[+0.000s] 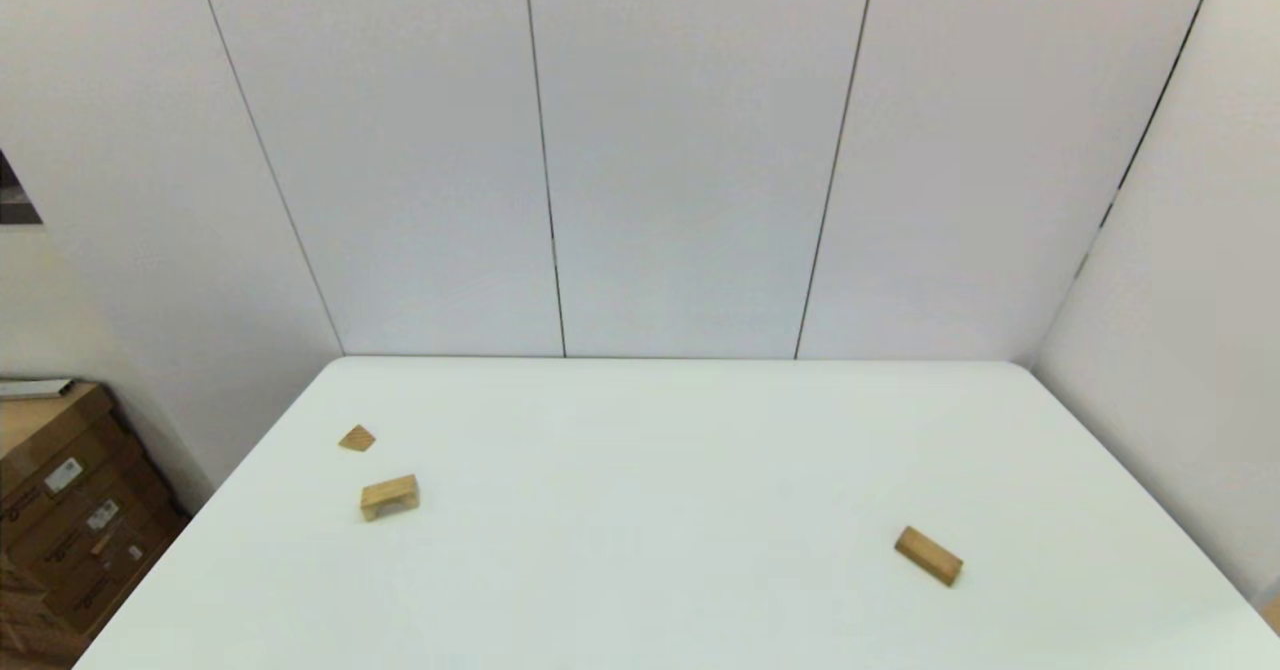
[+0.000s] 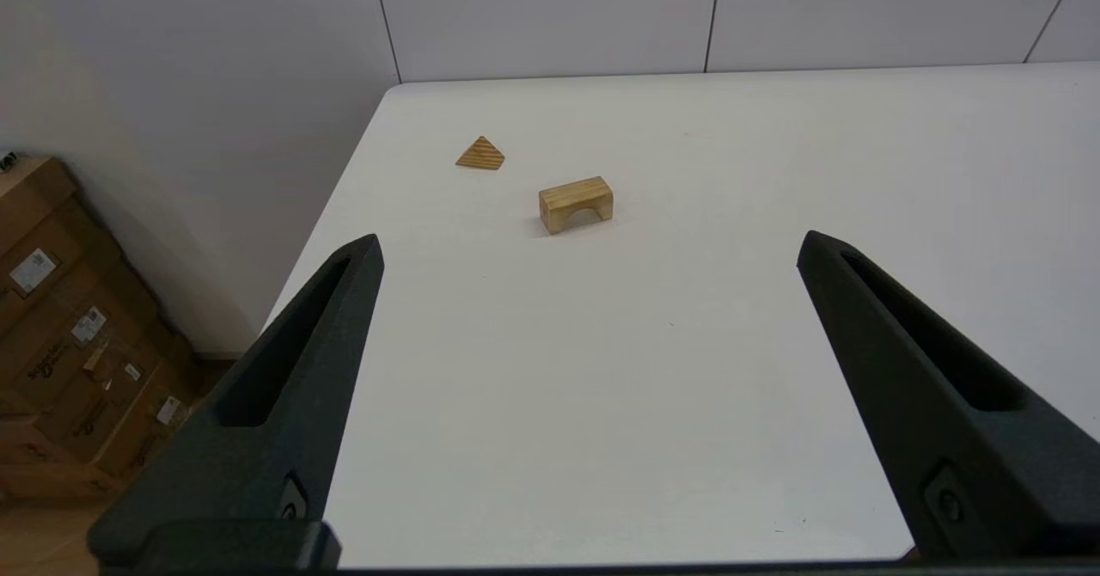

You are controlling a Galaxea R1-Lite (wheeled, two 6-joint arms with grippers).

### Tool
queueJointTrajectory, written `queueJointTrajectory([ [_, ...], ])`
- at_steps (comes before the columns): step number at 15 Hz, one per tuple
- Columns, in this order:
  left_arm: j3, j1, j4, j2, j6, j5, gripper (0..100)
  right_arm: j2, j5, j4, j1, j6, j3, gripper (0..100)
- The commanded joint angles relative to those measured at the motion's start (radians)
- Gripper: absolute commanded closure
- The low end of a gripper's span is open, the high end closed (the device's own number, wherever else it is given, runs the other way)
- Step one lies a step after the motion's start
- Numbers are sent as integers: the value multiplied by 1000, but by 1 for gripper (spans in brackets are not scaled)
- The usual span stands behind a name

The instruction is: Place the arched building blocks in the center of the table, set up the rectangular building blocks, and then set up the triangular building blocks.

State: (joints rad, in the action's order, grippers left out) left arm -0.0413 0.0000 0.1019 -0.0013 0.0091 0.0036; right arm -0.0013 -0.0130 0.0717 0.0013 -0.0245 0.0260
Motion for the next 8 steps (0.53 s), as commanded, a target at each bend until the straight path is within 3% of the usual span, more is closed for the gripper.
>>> queueJointTrajectory([
  [1, -3, 0, 2, 1, 11, 3, 0, 1, -1, 0, 0, 0, 0, 0],
  [4, -52, 2, 7, 73, 9, -1, 0, 1, -1, 0, 0, 0, 0, 0],
  [8, -259, 2, 5, 434, -11, -2, 0, 1, -1, 0, 0, 0, 0, 0],
])
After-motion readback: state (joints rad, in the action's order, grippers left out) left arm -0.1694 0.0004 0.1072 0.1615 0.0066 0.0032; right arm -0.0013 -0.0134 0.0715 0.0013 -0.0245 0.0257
